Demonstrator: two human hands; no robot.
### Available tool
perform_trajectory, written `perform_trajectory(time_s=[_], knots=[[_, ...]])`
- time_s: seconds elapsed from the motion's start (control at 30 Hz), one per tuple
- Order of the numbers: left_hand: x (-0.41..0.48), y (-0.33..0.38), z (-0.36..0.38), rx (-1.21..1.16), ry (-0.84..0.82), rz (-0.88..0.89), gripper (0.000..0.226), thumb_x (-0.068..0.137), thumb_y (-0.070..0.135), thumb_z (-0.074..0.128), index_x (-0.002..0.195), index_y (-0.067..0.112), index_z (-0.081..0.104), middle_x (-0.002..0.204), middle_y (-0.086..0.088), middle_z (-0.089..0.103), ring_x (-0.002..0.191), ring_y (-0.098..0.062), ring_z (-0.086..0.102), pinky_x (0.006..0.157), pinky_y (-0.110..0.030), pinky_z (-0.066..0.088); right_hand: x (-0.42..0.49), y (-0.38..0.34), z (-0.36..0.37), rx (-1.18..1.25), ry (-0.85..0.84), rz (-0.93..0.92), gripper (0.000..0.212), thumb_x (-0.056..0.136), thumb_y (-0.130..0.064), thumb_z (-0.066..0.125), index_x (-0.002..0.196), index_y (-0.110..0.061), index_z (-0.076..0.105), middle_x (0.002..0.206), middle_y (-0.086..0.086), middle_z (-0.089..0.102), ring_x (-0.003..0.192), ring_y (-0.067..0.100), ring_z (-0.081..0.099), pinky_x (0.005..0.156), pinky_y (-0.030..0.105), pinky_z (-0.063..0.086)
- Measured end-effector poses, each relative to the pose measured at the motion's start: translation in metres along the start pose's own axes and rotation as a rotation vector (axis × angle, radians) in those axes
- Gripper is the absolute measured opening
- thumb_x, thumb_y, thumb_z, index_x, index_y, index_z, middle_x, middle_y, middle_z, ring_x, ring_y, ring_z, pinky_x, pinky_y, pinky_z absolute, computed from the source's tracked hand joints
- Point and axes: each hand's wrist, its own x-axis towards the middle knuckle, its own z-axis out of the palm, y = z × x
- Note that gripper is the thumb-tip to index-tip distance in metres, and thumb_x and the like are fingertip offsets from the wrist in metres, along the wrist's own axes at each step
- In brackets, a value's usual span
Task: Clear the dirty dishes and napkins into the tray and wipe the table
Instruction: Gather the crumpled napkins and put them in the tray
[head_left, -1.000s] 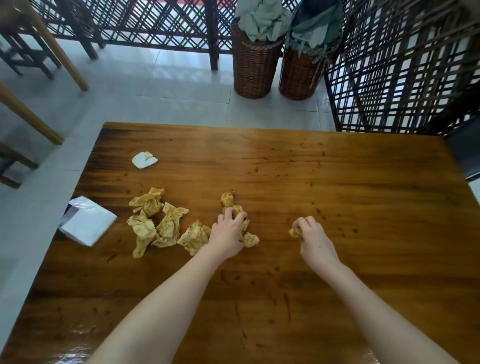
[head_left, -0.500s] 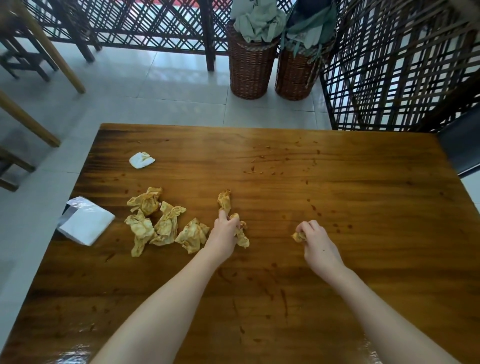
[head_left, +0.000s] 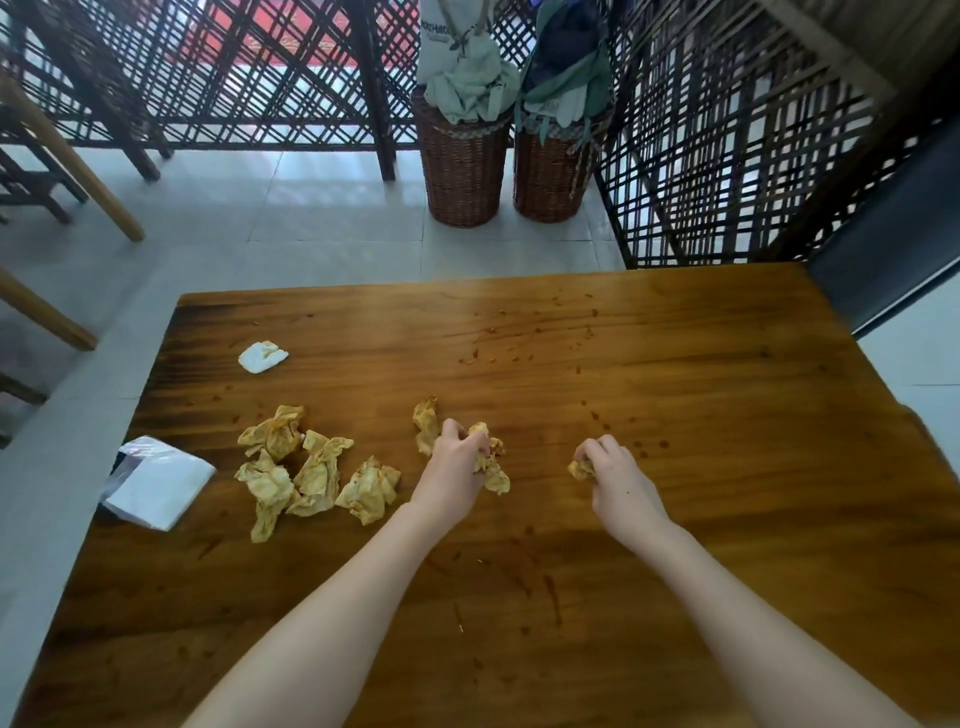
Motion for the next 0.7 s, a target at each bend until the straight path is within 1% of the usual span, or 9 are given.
perform_trajectory(time_s=[0.1, 0.17, 0.27, 0.33, 0.43, 0.5, 0.6, 0.7], knots=[[0.005, 0.023, 0.007, 0.011, -0.005, 0.034, 0.029, 0.087, 0.002, 0.066, 0.106, 0.019, 0.051, 0.114, 0.0, 0.031, 0.098, -0.02, 0.045, 0.075, -0.023, 0.045, -0.008, 0.017, -0.01, 0.008, 0.022, 0.021, 0.039, 0.087, 0.007, 0.054, 0.11, -0.024, 0.051, 0.113, -0.007, 0.045, 0.096, 0.01, 0.045, 0.066, 0.023, 0.051], [0.007, 0.041, 0.014, 0.009, -0.002, 0.059, 0.029, 0.087, 0.002, 0.066, 0.105, 0.02, 0.052, 0.111, 0.003, 0.027, 0.098, -0.018, 0.041, 0.076, -0.021, 0.044, -0.015, 0.033, -0.016, 0.008, 0.037, 0.041, 0.039, 0.087, 0.008, 0.053, 0.11, -0.024, 0.051, 0.113, -0.007, 0.045, 0.096, 0.011, 0.045, 0.066, 0.024, 0.051], [0.01, 0.072, 0.03, 0.007, -0.027, 0.101, 0.029, 0.087, 0.003, 0.066, 0.105, 0.021, 0.052, 0.111, 0.005, 0.026, 0.098, -0.016, 0.04, 0.072, -0.016, 0.042, -0.028, 0.064, -0.024, 0.024, 0.051, 0.088, 0.04, 0.087, 0.008, 0.052, 0.109, -0.025, 0.05, 0.111, -0.007, 0.044, 0.095, 0.011, 0.043, 0.063, 0.025, 0.049], [0.011, 0.095, 0.045, 0.014, -0.049, 0.146, 0.028, 0.087, 0.003, 0.066, 0.105, 0.02, 0.052, 0.111, 0.006, 0.025, 0.097, -0.016, 0.041, 0.069, -0.014, 0.042, -0.041, 0.089, -0.027, 0.04, 0.062, 0.11, 0.04, 0.086, 0.009, 0.05, 0.108, -0.025, 0.049, 0.109, -0.008, 0.043, 0.094, 0.011, 0.041, 0.063, 0.028, 0.051], [0.013, 0.133, 0.072, 0.023, -0.085, 0.193, 0.028, 0.087, 0.002, 0.066, 0.105, 0.018, 0.052, 0.109, 0.005, 0.026, 0.096, -0.017, 0.042, 0.074, -0.015, 0.041, -0.065, 0.129, -0.03, 0.057, 0.079, 0.154, 0.043, 0.085, 0.011, 0.048, 0.106, -0.026, 0.049, 0.107, -0.009, 0.042, 0.096, 0.011, 0.043, 0.066, 0.031, 0.053], [0.013, 0.159, 0.092, 0.034, -0.111, 0.218, 0.029, 0.087, 0.004, 0.066, 0.107, 0.019, 0.052, 0.108, 0.005, 0.026, 0.094, -0.016, 0.042, 0.074, -0.015, 0.038, -0.081, 0.156, -0.032, 0.064, 0.104, 0.189, 0.043, 0.085, 0.011, 0.05, 0.104, -0.027, 0.049, 0.105, -0.01, 0.042, 0.096, 0.01, 0.045, 0.068, 0.03, 0.053], [0.011, 0.2, 0.124, 0.044, -0.145, 0.259, 0.03, 0.087, 0.006, 0.067, 0.111, 0.019, 0.052, 0.108, 0.005, 0.027, 0.093, -0.014, 0.041, 0.074, -0.015, 0.036, -0.104, 0.199, -0.037, 0.068, 0.115, 0.25, 0.042, 0.085, 0.009, 0.052, 0.105, -0.028, 0.049, 0.106, -0.01, 0.043, 0.096, 0.01, 0.045, 0.07, 0.031, 0.054], [0.009, 0.243, 0.154, 0.061, -0.183, 0.285, 0.028, 0.088, 0.005, 0.066, 0.109, 0.017, 0.052, 0.109, 0.004, 0.029, 0.094, -0.016, 0.041, 0.074, -0.017, 0.036, -0.126, 0.241, -0.046, 0.072, 0.126, 0.267, 0.042, 0.085, 0.009, 0.051, 0.104, -0.027, 0.049, 0.105, -0.009, 0.042, 0.097, 0.011, 0.045, 0.068, 0.031, 0.053]])
